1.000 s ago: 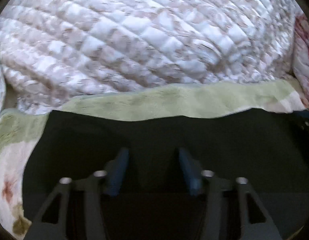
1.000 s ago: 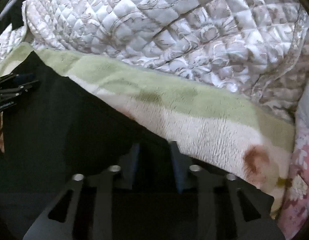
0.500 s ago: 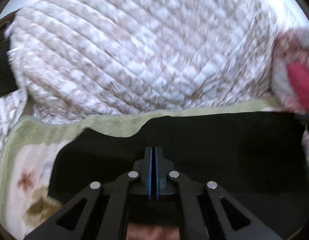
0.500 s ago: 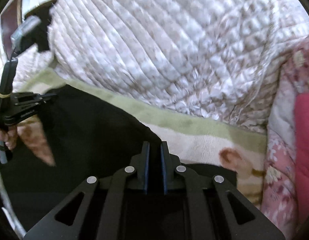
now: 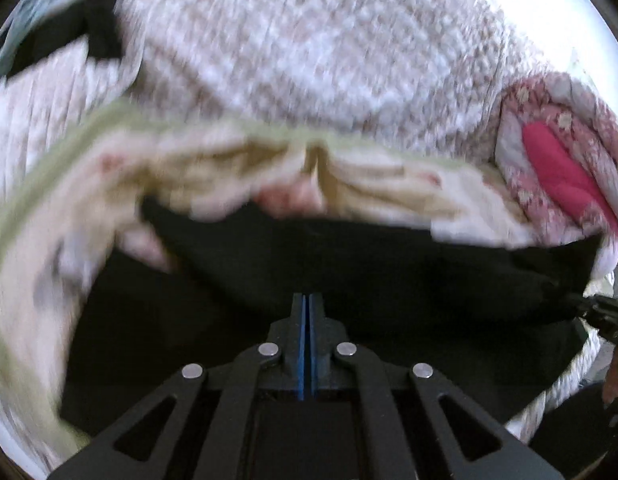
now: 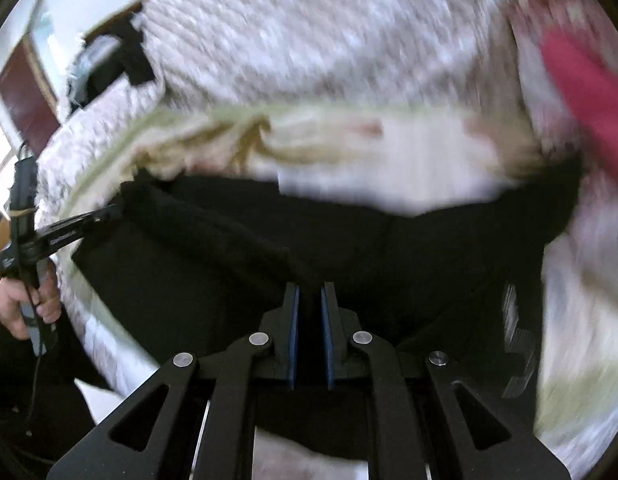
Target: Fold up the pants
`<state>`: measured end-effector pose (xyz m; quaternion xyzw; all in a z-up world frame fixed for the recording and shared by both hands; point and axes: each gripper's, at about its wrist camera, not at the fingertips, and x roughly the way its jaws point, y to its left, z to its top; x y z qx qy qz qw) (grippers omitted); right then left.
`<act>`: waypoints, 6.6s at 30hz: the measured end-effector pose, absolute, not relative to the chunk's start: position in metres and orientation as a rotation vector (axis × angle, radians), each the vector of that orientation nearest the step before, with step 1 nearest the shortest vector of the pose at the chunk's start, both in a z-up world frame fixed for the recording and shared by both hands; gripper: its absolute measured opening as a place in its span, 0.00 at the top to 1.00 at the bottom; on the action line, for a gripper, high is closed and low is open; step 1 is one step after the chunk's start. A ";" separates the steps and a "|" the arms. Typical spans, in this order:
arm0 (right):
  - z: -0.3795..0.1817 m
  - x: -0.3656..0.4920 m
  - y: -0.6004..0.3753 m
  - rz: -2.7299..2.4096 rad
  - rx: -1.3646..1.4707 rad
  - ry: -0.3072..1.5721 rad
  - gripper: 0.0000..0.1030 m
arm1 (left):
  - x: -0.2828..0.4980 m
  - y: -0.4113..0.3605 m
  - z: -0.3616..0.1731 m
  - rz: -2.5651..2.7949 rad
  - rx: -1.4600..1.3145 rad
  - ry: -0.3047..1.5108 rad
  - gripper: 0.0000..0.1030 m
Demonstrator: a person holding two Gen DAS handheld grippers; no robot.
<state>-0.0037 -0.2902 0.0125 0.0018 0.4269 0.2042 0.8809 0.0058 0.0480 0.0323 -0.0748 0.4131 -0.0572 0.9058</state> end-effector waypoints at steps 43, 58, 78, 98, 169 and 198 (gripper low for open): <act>-0.024 -0.048 -0.392 0.069 0.614 0.749 0.48 | -0.033 0.117 0.027 0.206 -0.329 0.754 0.94; -0.015 -0.051 -0.404 0.026 0.644 0.670 0.48 | -0.013 0.160 -0.008 0.213 -0.564 0.774 0.69; -0.027 -0.054 -0.431 -0.024 0.749 0.767 0.91 | -0.050 0.158 0.016 0.265 -0.475 0.796 0.96; 0.016 -0.091 -0.439 -0.227 0.542 0.599 0.64 | -0.077 0.169 0.038 0.445 -0.390 0.765 0.90; -0.034 -0.044 -0.239 0.303 -0.121 0.710 0.50 | -0.049 0.010 0.008 -0.086 -0.052 0.800 0.61; -0.046 -0.050 -0.192 0.451 -0.235 0.710 0.50 | -0.055 0.049 -0.001 0.089 -0.079 0.797 0.61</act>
